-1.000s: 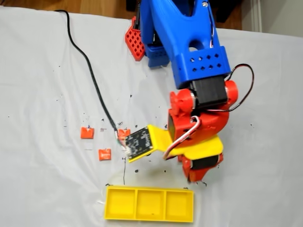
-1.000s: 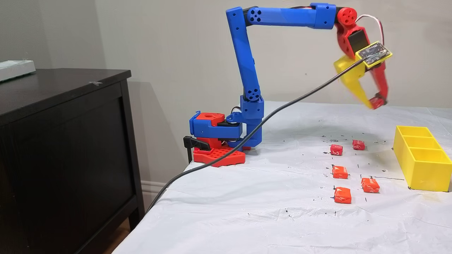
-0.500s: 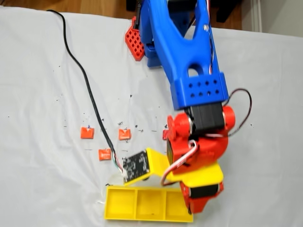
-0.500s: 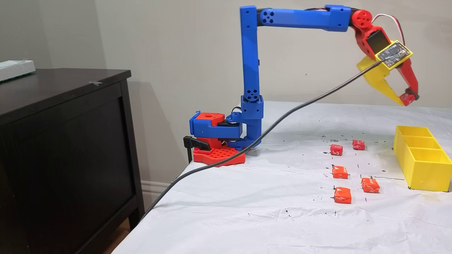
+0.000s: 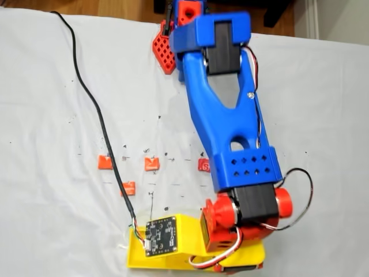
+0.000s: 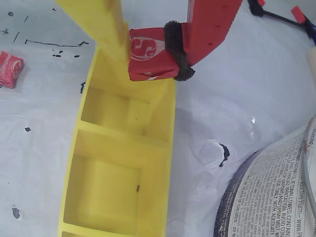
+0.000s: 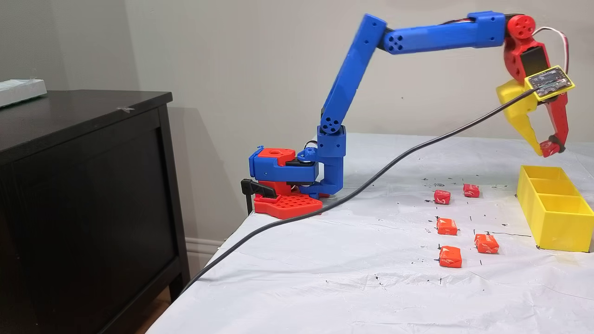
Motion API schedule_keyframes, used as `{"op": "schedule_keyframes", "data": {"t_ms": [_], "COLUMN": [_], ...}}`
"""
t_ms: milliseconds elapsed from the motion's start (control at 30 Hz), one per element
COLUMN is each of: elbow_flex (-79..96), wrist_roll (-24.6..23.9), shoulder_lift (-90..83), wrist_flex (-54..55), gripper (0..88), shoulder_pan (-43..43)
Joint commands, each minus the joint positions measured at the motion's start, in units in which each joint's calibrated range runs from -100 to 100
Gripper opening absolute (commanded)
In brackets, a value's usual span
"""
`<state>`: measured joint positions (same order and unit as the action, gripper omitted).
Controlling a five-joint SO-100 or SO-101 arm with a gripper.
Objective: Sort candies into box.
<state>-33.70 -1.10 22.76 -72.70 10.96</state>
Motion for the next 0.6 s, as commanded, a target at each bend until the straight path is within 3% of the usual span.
{"op": "schedule_keyframes", "data": {"t_ms": [0,567], "elbow_flex": [-10.86,-11.77], "wrist_roll": [0.68,1.17], "shoulder_lift": [-1.21,1.75], "wrist_flex": [-4.54,-8.47], "gripper": [0.1,0.1], "shoulder_pan": [-0.09,0.36]}}
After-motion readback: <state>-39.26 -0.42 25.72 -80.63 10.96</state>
